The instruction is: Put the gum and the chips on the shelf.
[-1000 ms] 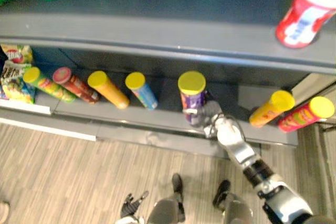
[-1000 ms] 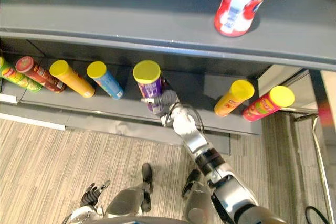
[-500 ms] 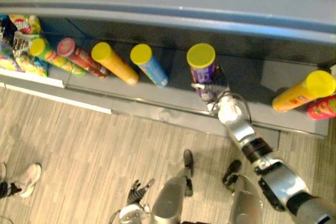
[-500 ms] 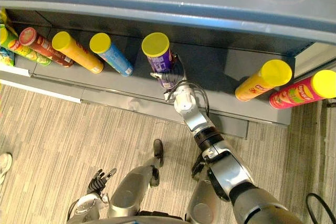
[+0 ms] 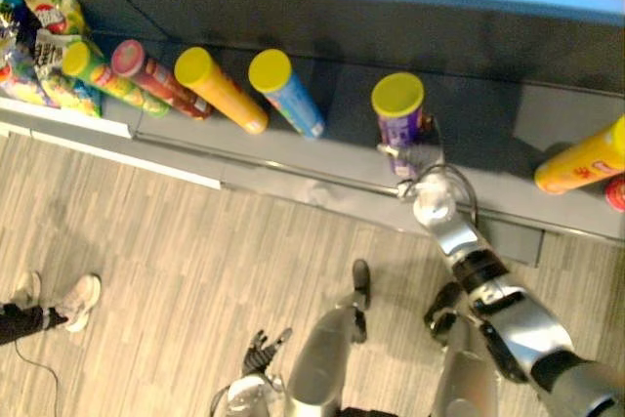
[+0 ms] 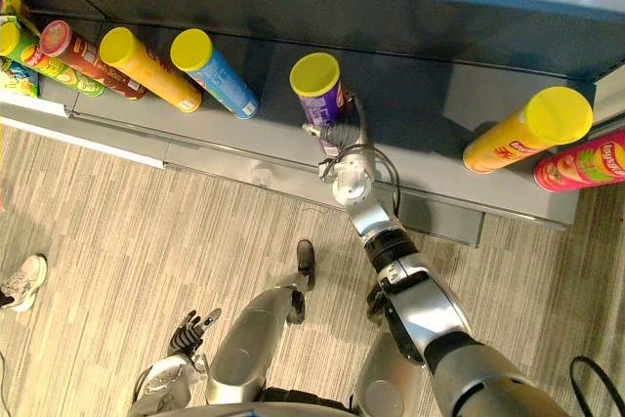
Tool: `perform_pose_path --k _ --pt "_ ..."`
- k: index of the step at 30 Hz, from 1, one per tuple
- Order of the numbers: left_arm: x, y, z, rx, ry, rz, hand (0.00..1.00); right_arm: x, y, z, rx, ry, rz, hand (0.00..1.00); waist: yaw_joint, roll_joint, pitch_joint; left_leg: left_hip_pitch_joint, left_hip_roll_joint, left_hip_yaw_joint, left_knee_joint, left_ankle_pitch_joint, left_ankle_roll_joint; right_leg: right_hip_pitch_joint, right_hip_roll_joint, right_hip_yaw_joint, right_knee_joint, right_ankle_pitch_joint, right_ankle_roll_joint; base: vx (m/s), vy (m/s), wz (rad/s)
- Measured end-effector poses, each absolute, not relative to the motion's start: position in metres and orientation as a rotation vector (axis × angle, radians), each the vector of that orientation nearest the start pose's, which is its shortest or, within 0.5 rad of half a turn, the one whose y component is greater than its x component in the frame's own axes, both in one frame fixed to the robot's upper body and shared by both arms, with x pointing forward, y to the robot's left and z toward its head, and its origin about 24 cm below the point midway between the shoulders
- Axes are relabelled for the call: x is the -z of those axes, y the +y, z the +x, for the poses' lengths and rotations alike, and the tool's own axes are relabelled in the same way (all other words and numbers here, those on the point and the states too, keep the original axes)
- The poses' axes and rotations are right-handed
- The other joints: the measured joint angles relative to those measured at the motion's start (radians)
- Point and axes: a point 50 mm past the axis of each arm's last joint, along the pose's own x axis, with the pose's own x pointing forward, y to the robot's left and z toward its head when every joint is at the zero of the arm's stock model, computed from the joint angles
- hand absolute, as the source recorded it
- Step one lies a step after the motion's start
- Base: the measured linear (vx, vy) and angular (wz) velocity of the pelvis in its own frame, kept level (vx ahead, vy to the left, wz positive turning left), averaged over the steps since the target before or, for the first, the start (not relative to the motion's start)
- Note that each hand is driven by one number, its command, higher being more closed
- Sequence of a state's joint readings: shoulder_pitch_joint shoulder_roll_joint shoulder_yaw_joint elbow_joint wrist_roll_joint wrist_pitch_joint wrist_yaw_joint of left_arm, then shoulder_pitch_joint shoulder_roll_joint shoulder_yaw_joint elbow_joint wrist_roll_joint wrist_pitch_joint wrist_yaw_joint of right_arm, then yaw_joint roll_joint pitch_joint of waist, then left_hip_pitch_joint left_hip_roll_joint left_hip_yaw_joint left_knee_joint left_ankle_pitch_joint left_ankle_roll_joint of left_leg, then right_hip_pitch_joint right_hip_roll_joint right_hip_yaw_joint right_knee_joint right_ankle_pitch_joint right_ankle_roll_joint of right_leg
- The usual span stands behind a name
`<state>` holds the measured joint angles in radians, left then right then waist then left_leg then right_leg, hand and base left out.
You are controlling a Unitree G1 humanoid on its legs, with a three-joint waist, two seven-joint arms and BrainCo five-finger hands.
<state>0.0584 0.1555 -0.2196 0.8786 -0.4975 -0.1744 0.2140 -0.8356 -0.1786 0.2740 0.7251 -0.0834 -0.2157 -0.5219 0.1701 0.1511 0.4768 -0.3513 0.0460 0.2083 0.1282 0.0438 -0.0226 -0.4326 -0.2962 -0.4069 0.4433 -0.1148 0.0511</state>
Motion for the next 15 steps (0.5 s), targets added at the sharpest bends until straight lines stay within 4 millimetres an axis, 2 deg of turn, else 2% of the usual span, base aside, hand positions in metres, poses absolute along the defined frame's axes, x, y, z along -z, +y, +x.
perform_pose_path --k 5,7,10,15 --pt "0.132 0.185 0.148 -0.319 0.796 -0.130 0.00 -0.164 -0.110 0.384 0.222 -0.449 -0.365 1.00 0.009 0.016 0.007 -0.015 0.010 -0.001 0.014 -0.001 -0.001 -0.007 0.010 -0.003 -0.005 0.001 -0.004 0.03 -0.062 -0.01" --pt "0.132 0.184 0.150 -0.315 0.791 -0.130 0.00 -0.168 -0.111 0.385 0.234 -0.460 -0.356 1.00 0.023 0.017 0.007 -0.021 0.014 0.001 0.015 -0.002 -0.002 -0.016 0.014 0.002 -0.005 0.001 -0.004 0.03 -0.064 -0.07" --pt "0.132 0.183 0.151 -0.313 0.790 -0.129 0.00 -0.178 -0.114 0.388 0.263 -0.481 -0.356 1.00 0.026 0.022 0.009 -0.035 0.017 -0.001 0.020 -0.001 -0.001 -0.023 0.017 -0.006 -0.005 0.001 -0.006 0.03 -0.057 0.04" --pt "0.131 0.183 0.151 -0.314 0.784 -0.129 0.00 -0.183 -0.120 0.390 0.308 -0.494 -0.334 1.00 0.028 0.022 0.010 -0.043 0.021 -0.002 0.035 -0.007 -0.002 -0.023 0.021 -0.006 -0.012 0.004 -0.010 0.04 -0.032 -0.01"
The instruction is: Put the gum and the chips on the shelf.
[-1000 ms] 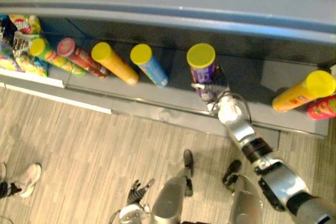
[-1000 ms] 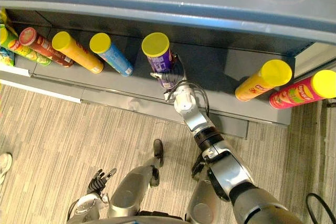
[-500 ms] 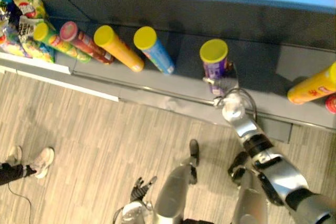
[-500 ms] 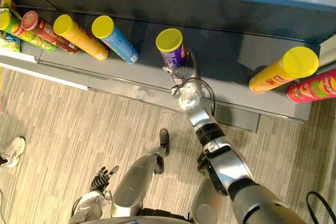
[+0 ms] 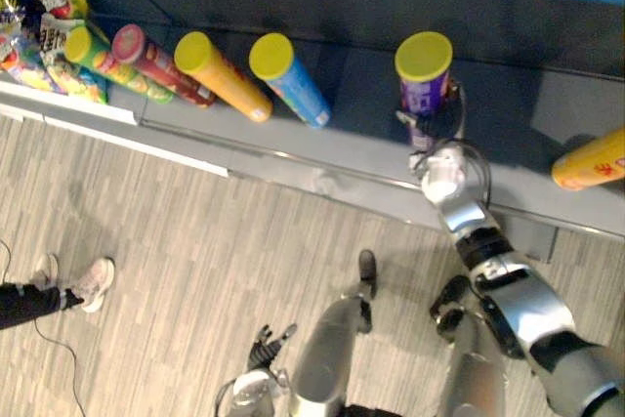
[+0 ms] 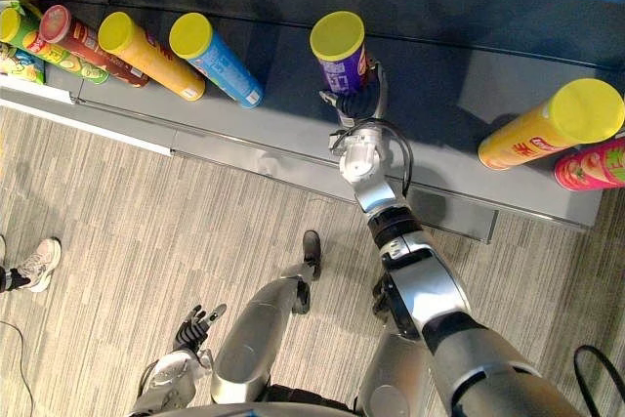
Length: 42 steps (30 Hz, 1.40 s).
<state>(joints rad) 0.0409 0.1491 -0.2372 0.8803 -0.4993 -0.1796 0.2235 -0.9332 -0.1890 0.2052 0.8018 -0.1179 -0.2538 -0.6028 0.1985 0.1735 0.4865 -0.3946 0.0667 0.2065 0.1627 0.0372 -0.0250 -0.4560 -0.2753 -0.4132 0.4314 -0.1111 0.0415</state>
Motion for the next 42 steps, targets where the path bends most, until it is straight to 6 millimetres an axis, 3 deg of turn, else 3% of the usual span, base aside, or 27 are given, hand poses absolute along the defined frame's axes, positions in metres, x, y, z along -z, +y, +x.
perform_pose_path --k 20,21,29,42 --pt "0.132 0.183 0.152 -0.323 0.782 -0.125 0.00 -0.172 -0.114 0.390 0.229 -0.487 -0.368 1.00 0.003 0.003 0.000 -0.005 0.039 0.014 0.049 -0.027 -0.015 0.005 0.034 0.015 -0.011 0.000 -0.010 0.02 -0.030 -0.05" --pt "0.132 0.183 0.152 -0.324 0.783 -0.125 0.00 -0.171 -0.114 0.390 0.223 -0.488 -0.367 0.00 0.002 0.003 0.000 -0.004 0.040 0.016 0.050 -0.027 -0.015 0.005 0.034 0.015 -0.011 0.000 -0.010 0.02 -0.015 -0.04" --pt "0.133 0.184 0.151 -0.330 0.787 -0.128 0.00 -0.142 -0.119 0.386 0.187 -0.396 -0.387 0.00 0.001 0.003 0.000 0.002 0.051 0.029 0.051 -0.027 -0.015 0.007 0.046 0.022 -0.016 0.009 -0.021 0.03 -0.021 -0.06" --pt "0.133 0.183 0.152 -0.336 0.790 -0.128 0.00 -0.122 -0.117 0.380 0.143 -0.339 -0.398 0.00 -0.003 0.001 -0.002 0.054 0.061 0.057 0.017 -0.022 -0.018 0.049 0.069 0.036 -0.066 0.031 -0.021 0.02 -0.009 -0.06"
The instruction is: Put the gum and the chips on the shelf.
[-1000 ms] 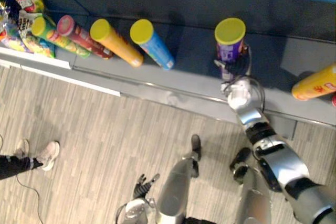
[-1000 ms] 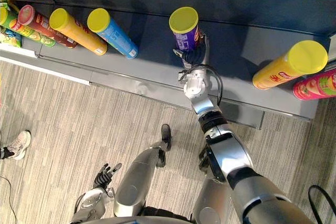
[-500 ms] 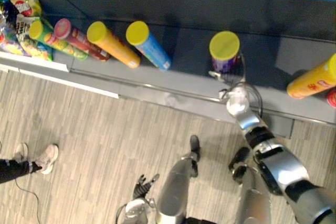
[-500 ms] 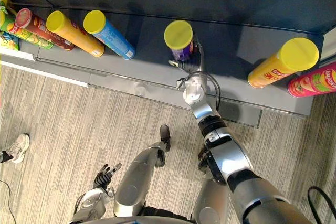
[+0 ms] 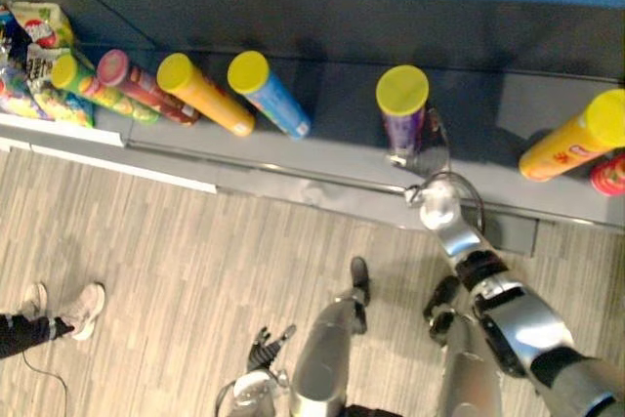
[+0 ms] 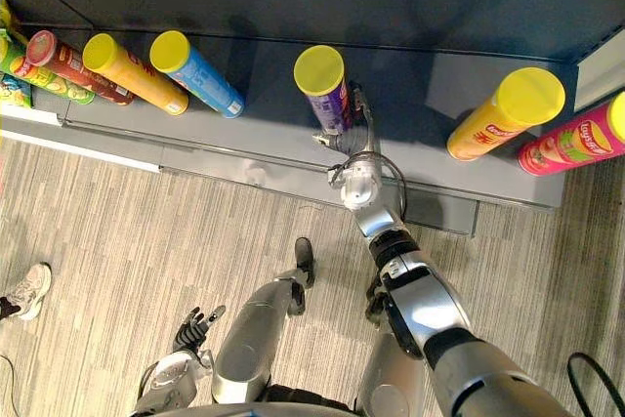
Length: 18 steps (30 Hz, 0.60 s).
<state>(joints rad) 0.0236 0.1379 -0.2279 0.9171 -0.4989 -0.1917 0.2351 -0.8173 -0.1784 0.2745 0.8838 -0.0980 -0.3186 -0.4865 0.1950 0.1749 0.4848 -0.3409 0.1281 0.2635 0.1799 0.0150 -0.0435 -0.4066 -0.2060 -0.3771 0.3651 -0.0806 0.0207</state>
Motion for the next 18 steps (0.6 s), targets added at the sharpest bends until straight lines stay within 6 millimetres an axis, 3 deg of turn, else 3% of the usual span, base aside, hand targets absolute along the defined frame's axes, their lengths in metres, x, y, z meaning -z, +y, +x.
perform_pose_path --k 6,9,12,15,18 --pt "0.133 0.184 0.152 -0.341 0.794 -0.134 0.00 -0.102 -0.122 0.375 0.115 -0.271 -0.410 0.00 -0.006 -0.013 -0.005 0.069 0.001 0.020 -0.037 0.001 -0.002 0.065 0.018 0.010 -0.057 0.020 0.007 0.05 0.011 -0.09" --pt "0.133 0.187 0.151 -0.355 0.792 -0.147 0.00 -0.082 -0.125 0.368 0.080 -0.198 -0.409 0.00 -0.010 -0.028 -0.007 0.114 0.002 0.041 -0.071 0.003 -0.003 0.105 0.035 0.026 -0.108 0.043 0.013 0.06 0.034 -0.20" --pt "0.134 0.193 0.148 -0.360 0.793 -0.154 0.00 -0.058 -0.129 0.357 0.052 -0.121 -0.415 0.00 -0.033 -0.058 -0.011 0.159 -0.001 0.056 -0.098 0.003 -0.004 0.148 0.042 0.035 -0.149 0.061 0.021 0.08 0.042 -0.14" --pt "0.136 0.201 0.139 -0.383 0.808 -0.168 0.00 -0.026 -0.138 0.334 0.039 -0.031 -0.404 0.00 -0.057 -0.104 -0.040 0.210 -0.009 0.074 -0.135 0.003 -0.004 0.194 0.051 0.048 -0.192 0.072 0.034 0.11 0.051 -0.15" --pt "0.140 0.206 0.127 -0.387 0.841 -0.185 0.00 0.013 -0.146 0.297 0.004 0.078 -0.384 0.00 -0.069 -0.147 -0.093 0.269 -0.018 0.107 -0.187 0.004 -0.006 0.237 0.062 0.071 -0.248 0.089 0.046 0.11 0.048 -0.27"
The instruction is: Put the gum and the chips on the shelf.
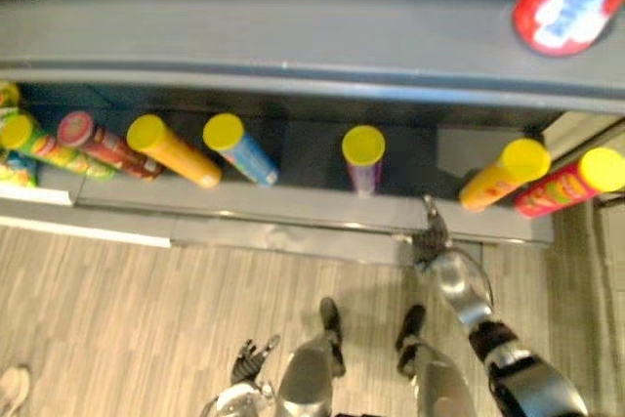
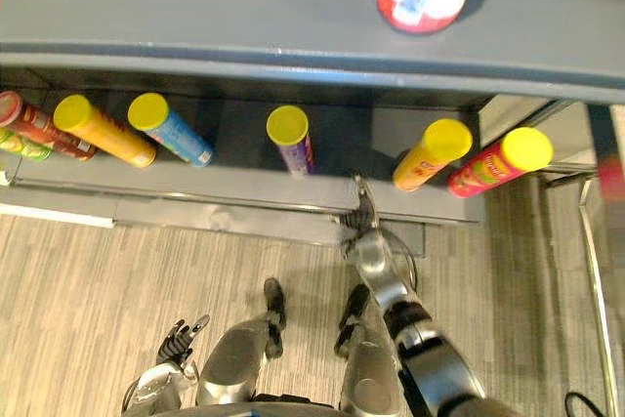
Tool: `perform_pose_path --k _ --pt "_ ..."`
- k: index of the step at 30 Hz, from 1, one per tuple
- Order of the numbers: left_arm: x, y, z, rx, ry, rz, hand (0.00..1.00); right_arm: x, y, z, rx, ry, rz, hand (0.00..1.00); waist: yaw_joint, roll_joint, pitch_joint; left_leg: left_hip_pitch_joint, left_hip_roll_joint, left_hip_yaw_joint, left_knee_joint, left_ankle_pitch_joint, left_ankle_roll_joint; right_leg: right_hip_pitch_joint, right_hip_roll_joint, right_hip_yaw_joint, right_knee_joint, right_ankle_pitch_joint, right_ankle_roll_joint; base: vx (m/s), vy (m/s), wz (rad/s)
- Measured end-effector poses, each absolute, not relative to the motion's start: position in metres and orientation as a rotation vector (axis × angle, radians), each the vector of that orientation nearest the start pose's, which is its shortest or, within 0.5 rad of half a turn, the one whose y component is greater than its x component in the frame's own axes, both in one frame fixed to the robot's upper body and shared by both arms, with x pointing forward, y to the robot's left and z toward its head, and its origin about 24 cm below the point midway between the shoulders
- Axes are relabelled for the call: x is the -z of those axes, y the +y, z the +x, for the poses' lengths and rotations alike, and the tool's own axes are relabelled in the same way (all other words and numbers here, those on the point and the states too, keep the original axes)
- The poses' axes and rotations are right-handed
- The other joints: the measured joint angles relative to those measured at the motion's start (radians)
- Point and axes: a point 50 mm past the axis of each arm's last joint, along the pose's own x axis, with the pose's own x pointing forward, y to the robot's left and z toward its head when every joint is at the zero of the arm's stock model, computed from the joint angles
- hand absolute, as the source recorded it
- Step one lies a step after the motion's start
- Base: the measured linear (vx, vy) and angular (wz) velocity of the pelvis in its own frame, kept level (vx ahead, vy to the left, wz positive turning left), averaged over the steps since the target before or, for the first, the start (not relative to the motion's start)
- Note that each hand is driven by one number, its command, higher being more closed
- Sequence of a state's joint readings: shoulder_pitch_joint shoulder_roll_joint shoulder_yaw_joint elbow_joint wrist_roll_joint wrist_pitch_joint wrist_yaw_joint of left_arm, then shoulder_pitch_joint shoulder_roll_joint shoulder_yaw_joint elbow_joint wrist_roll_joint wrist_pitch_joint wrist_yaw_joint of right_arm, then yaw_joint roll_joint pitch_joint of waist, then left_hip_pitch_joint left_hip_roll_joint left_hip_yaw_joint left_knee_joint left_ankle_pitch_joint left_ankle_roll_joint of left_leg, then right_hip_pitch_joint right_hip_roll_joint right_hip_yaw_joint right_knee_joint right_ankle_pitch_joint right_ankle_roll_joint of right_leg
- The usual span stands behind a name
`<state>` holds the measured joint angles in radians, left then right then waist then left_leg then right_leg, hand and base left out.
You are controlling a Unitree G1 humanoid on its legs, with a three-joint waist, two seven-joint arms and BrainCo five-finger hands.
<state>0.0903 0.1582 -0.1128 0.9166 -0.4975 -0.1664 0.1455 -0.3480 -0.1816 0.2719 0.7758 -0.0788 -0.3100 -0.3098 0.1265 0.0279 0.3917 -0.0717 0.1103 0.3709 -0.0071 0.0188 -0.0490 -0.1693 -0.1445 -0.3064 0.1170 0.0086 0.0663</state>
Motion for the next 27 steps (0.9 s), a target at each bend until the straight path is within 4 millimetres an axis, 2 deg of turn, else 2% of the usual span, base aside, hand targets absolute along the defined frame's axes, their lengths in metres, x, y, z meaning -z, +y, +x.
perform_pose_path --k 2,3,5,8,9,14,17,22,27 --pt "0.143 0.210 0.114 -0.400 0.878 -0.191 0.00 0.037 -0.150 0.263 -0.034 0.155 -0.359 0.00 -0.029 -0.021 -0.047 0.054 -0.011 0.017 -0.045 0.001 -0.002 0.038 0.004 0.013 -0.031 0.005 0.007 0.12 0.051 -0.20" --pt "0.144 0.211 0.111 -0.401 0.888 -0.197 0.00 0.042 -0.151 0.255 -0.045 0.171 -0.352 0.00 -0.037 -0.023 -0.060 0.066 -0.014 0.025 -0.055 0.001 -0.002 0.046 0.004 0.017 -0.037 0.006 0.008 0.11 0.053 -0.22" --pt "0.147 0.211 0.103 -0.388 0.919 -0.207 0.00 0.056 -0.151 0.225 -0.089 0.229 -0.319 0.00 -0.053 -0.028 -0.104 0.106 -0.022 0.043 -0.087 0.000 -0.004 0.073 0.007 0.032 -0.060 0.011 0.016 0.10 0.044 -0.23" --pt "0.148 0.213 0.099 -0.386 0.933 -0.211 0.00 0.064 -0.150 0.204 -0.130 0.269 -0.277 0.00 -0.071 -0.040 -0.127 0.130 -0.023 0.057 -0.087 -0.007 -0.012 0.099 0.010 0.041 -0.079 0.013 0.020 0.07 0.018 -0.13" --pt "0.149 0.215 0.095 -0.377 0.945 -0.212 0.00 0.072 -0.151 0.185 -0.159 0.319 -0.257 0.00 -0.086 -0.050 -0.156 0.133 -0.021 0.058 -0.088 -0.011 -0.017 0.106 0.014 0.042 -0.088 0.014 0.021 0.04 -0.005 -0.03" --pt "0.152 0.218 0.085 -0.396 0.985 -0.221 0.00 0.093 -0.157 0.151 -0.192 0.485 -0.201 0.00 -0.097 -0.057 -0.193 0.171 -0.011 0.079 -0.094 -0.021 -0.028 0.142 0.028 0.058 -0.108 0.014 0.021 0.01 -0.014 -0.11" --pt "0.154 0.217 0.078 -0.395 1.000 -0.245 0.00 0.117 -0.169 0.124 -0.159 0.658 -0.197 0.00 -0.112 -0.057 -0.214 0.185 -0.008 0.086 -0.094 -0.025 -0.031 0.159 0.035 0.066 -0.125 0.014 0.021 -0.01 -0.020 -0.11" --pt "0.158 0.216 0.068 -0.415 1.029 -0.279 0.00 0.134 -0.192 0.108 0.071 0.787 -0.052 0.00 -0.127 -0.055 -0.238 0.199 -0.008 0.085 -0.095 -0.030 -0.032 0.184 0.038 0.065 -0.146 0.019 0.024 0.00 0.000 0.01" --pt "0.163 0.214 0.057 -0.457 1.063 -0.337 0.00 0.153 -0.210 0.075 0.224 0.975 0.018 0.00 -0.126 -0.049 -0.278 0.200 -0.014 0.081 -0.095 -0.040 -0.032 0.206 0.037 0.059 -0.180 0.028 0.028 0.02 0.001 0.02"
